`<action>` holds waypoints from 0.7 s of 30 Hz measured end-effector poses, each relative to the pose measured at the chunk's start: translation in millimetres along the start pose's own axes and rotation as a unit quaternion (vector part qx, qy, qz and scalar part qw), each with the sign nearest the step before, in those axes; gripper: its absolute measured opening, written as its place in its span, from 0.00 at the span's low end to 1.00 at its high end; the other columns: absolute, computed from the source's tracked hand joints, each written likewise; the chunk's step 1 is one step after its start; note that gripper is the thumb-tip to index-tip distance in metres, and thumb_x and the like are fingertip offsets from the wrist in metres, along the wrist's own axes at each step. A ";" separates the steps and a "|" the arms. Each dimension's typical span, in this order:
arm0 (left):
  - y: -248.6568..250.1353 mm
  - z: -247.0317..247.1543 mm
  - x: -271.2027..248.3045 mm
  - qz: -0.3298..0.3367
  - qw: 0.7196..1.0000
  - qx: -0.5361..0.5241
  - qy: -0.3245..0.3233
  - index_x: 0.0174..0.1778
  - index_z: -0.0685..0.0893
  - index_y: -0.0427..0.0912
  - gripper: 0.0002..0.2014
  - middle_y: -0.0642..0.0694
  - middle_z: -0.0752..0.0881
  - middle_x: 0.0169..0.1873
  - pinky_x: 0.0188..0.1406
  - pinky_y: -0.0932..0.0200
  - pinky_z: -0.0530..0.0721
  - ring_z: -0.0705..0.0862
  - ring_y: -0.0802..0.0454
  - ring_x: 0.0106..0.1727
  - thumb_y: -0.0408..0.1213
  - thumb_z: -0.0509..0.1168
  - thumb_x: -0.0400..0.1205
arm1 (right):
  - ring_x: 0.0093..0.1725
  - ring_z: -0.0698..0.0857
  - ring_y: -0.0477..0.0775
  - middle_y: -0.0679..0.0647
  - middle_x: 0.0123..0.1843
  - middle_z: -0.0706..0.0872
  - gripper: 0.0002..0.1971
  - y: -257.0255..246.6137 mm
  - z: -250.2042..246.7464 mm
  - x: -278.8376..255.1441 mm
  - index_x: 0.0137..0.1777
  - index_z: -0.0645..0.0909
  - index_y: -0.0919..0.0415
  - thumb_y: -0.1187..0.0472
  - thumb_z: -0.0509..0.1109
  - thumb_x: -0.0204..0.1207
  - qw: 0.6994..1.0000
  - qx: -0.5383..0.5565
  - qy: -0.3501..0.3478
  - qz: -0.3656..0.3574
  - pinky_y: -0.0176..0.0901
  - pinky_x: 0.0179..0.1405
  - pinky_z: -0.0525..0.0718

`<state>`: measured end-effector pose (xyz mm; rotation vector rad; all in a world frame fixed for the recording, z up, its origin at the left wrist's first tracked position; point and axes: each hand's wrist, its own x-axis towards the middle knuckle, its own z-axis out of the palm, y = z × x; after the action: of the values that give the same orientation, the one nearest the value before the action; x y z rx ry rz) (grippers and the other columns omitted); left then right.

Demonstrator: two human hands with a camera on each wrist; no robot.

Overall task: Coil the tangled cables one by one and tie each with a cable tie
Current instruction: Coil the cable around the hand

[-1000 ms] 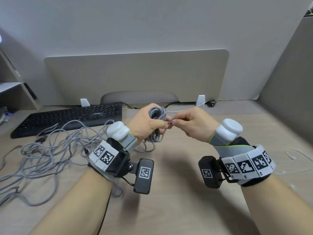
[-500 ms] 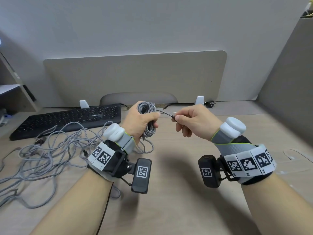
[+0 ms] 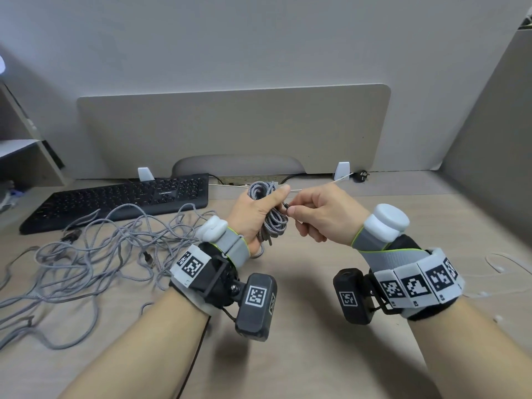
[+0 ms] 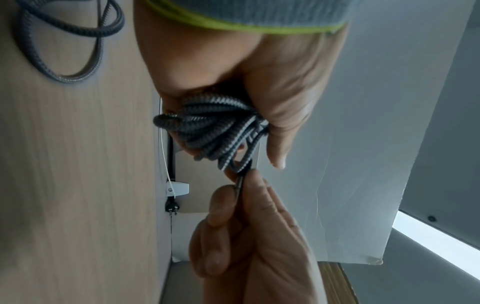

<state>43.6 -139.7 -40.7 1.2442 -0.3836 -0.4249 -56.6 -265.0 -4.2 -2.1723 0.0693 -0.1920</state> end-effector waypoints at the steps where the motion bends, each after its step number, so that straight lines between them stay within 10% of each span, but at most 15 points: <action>1: -1.0 0.0 -0.1 0.002 1.000 -0.004 -0.006 0.36 0.79 0.37 0.11 0.42 0.82 0.27 0.34 0.55 0.78 0.80 0.48 0.30 0.35 0.75 0.77 | 0.21 0.74 0.53 0.55 0.27 0.84 0.10 0.0 1.4 0.3 0.44 0.83 0.68 0.61 0.65 0.83 1.000 0.000 0.001 0.002 0.39 0.22 0.73; 13: 1.6 4.4 -3.1 0.014 1.000 -0.022 -0.005 0.53 0.77 0.32 0.13 0.38 0.86 0.31 0.29 0.55 0.83 0.82 0.44 0.29 0.29 0.72 0.76 | 0.19 0.75 0.55 0.58 0.26 0.86 0.14 2.2 4.6 2.3 0.45 0.79 0.71 0.57 0.69 0.81 0.999 0.033 0.005 0.018 0.40 0.20 0.72; 21: 21.1 -3.0 -12.0 0.045 0.975 0.217 -0.031 0.55 0.69 0.43 0.18 0.41 0.82 0.31 0.19 0.61 0.74 0.79 0.48 0.22 0.32 0.73 0.78 | 0.23 0.76 0.56 0.57 0.32 0.87 0.15 -1.4 -3.7 2.4 0.50 0.79 0.63 0.49 0.66 0.82 0.995 0.057 0.076 -0.013 0.44 0.23 0.74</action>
<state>36.9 -125.6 -21.9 1.6331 -0.6056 -0.3106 -54.9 -267.5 -0.7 -2.0425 0.1129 -0.3684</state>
